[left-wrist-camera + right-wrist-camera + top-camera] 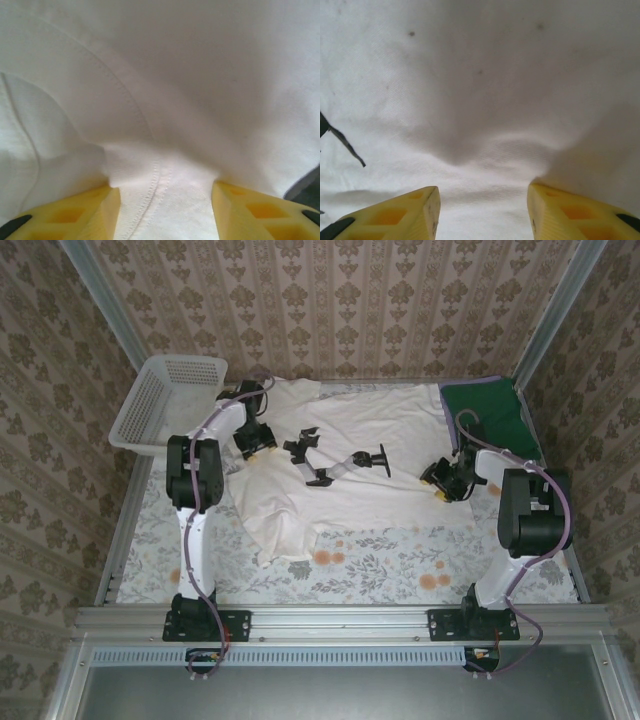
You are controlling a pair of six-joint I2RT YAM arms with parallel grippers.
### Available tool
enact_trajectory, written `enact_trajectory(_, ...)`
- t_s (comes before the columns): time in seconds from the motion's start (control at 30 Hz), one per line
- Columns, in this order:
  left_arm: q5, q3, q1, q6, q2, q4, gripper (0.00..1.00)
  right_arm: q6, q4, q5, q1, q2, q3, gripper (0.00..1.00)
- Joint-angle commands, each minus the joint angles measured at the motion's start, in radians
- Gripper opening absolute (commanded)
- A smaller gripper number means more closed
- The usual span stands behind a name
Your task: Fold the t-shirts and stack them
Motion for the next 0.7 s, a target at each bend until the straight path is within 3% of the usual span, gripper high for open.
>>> enact_trajectory(0.0, -0.021, -0.014, 0.006, 0.001, -0.093, -0.056, 0.63, 0.017, 0.019, -0.066, 0.005, -0.048, 0.008, 0.55)
enact_trajectory(0.13, -0.028, -0.154, 0.027, 0.007, -0.267, -0.027, 0.72, 0.024, 0.036, -0.083, 0.012, -0.102, -0.015, 0.58)
enact_trajectory(0.23, -0.017, -0.269, 0.047, 0.008, -0.367, -0.012, 0.72, 0.031, 0.046, -0.097, 0.019, -0.133, -0.031, 0.59)
enact_trajectory(0.5, 0.097, -0.632, 0.052, -0.036, -0.505, 0.141, 0.41, 0.038, 0.046, -0.105, 0.049, -0.143, -0.055, 0.59)
enact_trajectory(0.67, 0.108, -0.772, 0.033, -0.052, -0.504, 0.196, 0.38, 0.039, 0.043, -0.109, 0.058, -0.141, -0.062, 0.59)
